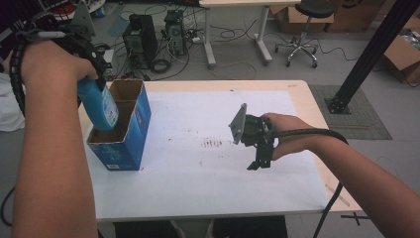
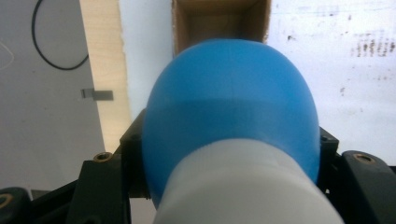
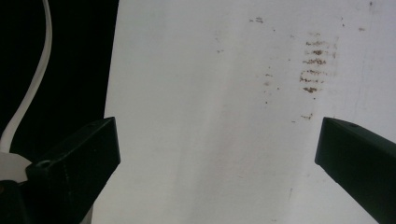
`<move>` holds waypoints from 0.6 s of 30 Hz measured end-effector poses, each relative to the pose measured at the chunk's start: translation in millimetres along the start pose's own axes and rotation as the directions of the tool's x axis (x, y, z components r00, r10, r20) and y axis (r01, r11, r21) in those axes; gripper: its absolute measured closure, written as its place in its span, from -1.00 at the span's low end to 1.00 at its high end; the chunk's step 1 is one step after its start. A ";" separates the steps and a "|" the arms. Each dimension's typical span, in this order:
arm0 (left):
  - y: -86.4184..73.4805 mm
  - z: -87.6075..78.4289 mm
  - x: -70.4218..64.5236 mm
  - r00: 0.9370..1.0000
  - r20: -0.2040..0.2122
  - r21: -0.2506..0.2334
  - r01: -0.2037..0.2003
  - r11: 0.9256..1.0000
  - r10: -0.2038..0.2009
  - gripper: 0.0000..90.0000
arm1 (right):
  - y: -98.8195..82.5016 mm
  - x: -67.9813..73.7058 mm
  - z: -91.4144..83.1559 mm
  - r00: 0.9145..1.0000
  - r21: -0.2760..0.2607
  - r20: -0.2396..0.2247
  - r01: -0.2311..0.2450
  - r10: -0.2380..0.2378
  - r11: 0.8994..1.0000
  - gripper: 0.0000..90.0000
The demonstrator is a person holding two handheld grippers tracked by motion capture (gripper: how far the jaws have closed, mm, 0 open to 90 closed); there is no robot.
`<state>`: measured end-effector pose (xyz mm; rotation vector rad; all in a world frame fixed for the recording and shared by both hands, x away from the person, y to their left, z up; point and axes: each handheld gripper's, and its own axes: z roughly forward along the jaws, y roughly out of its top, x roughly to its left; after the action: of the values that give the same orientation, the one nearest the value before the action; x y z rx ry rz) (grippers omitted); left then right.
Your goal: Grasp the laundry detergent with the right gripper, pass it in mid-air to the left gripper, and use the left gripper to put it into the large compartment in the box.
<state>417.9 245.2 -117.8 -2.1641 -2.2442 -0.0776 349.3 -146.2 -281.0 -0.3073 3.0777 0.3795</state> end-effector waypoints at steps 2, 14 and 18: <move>1.1 3.1 0.2 1.000 0.001 0.001 -0.004 1.000 0.004 -0.15 | 0.3 -0.3 -0.2 1.000 0.002 0.000 0.001 -0.001 1.000 -1.00; 6.9 32.2 -2.4 1.000 0.007 0.014 -0.028 0.999 0.028 -0.15 | -0.7 2.1 -1.5 1.000 0.010 0.005 -0.004 0.004 1.000 -1.00; 9.5 46.2 -2.9 0.999 0.009 0.026 -0.033 0.999 0.032 -0.15 | -1.2 2.6 -0.9 1.000 0.014 0.004 -0.005 0.005 1.000 -1.00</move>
<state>428.3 245.0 -163.9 -2.1914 -2.2012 -0.0380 347.0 -148.0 -280.6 -0.2980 3.0761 0.3588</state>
